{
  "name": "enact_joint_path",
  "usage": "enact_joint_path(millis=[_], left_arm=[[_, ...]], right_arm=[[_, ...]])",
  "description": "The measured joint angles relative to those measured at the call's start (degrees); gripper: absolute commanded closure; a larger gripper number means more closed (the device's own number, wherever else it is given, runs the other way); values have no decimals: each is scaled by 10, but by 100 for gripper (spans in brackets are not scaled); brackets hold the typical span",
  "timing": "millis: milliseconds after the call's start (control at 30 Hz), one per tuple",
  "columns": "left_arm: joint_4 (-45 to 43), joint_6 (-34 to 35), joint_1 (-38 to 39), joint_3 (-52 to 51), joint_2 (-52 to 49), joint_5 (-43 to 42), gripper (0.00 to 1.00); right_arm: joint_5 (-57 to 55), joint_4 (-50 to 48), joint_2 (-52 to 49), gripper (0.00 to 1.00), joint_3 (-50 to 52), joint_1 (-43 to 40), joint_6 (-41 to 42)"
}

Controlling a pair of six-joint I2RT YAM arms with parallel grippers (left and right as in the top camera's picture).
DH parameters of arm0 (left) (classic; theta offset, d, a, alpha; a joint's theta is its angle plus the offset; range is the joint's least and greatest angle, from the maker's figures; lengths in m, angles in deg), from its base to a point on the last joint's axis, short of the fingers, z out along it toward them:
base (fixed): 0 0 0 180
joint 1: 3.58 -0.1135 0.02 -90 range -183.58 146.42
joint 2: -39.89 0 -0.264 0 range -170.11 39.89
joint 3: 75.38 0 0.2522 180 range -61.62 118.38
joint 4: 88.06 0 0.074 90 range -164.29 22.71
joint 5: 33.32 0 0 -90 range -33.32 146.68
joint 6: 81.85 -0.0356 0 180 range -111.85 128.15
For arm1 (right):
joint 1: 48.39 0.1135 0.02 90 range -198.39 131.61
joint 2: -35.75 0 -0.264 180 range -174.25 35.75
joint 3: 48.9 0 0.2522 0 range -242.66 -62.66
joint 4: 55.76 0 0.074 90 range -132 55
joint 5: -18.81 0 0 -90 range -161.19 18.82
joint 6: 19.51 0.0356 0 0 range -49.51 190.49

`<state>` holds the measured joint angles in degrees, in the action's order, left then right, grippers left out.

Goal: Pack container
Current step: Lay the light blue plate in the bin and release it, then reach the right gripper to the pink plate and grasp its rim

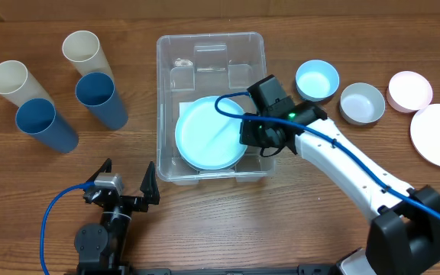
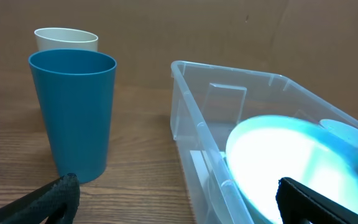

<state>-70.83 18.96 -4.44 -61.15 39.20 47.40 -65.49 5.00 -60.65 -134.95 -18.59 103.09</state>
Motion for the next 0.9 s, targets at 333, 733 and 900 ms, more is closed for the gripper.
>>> enact_joint_path(millis=[333,733,900], left_arm=[[0,0,0,0,0,0,0],[0,0,0,0,0,0,0],[0,0,0,0,0,0,0]], right_arm=[[4,21,-24,46,-14,3,-45],[-81,404,-4,31,-400,-296,20],[-78,399,-5,31,-371,-549,45]])
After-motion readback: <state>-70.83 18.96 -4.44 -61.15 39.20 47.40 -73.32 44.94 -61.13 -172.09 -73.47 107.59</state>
